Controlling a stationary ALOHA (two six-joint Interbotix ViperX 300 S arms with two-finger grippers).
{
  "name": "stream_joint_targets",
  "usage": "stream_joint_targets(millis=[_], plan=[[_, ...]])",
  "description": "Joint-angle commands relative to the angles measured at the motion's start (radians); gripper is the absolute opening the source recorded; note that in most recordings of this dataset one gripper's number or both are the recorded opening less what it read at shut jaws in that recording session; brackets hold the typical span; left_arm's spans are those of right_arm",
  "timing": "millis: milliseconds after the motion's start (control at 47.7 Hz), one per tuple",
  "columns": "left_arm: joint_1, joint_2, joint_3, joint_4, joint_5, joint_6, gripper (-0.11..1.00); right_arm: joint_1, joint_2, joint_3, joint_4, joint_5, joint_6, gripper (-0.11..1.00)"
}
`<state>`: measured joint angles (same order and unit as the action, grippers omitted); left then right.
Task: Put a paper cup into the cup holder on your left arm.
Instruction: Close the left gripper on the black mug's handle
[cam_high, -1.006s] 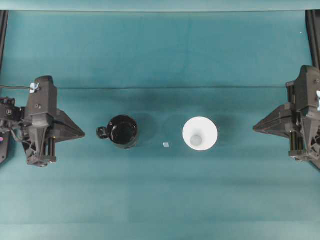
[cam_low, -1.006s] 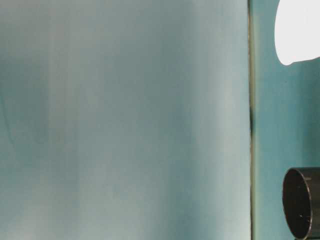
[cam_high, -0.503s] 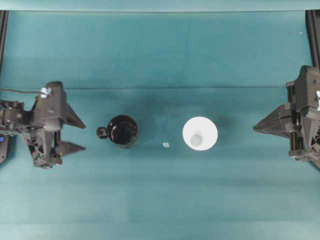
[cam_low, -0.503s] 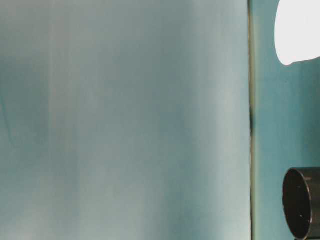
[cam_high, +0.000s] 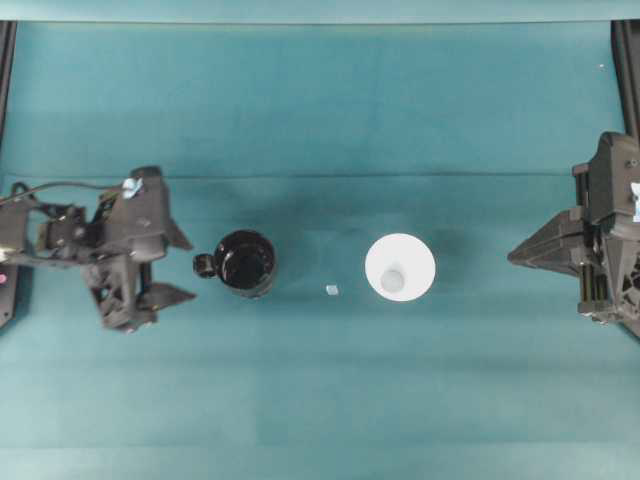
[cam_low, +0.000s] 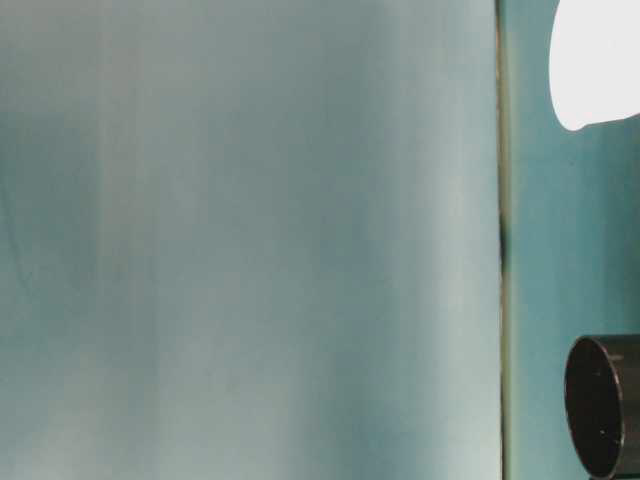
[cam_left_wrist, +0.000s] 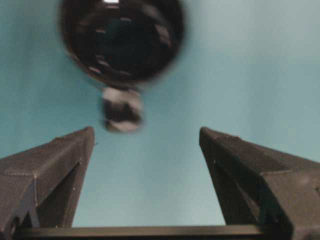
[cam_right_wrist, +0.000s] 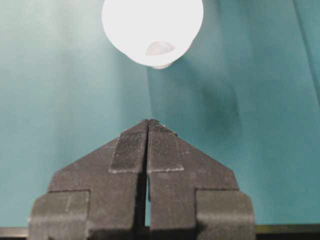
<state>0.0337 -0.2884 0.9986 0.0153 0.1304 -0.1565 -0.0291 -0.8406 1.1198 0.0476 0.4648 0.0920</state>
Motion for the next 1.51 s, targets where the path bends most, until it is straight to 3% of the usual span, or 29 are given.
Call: stream_joint_targets(millis=[0,1299,1383,1488], plan=[[0.011,0.021,-0.014,0.005,-0.025,0.0,0.91,-0.002,0.005,-0.028,0.002,-0.003,0.006,-0.02],[0.017,0.124,-0.048,0.005,-0.044,0.0,0.9,0.0,0.005,-0.026,-0.002,0.0,0.006,-0.02],[0.017,0.124,-0.046,0.005,-0.044,0.0,0.88,-0.002,0.005,-0.028,0.0,0.009,0.006,-0.02],[0.017,0.121,-0.046,0.005,-0.044,-0.002,0.77,-0.002,0.005,-0.028,-0.002,0.015,0.006,-0.02]])
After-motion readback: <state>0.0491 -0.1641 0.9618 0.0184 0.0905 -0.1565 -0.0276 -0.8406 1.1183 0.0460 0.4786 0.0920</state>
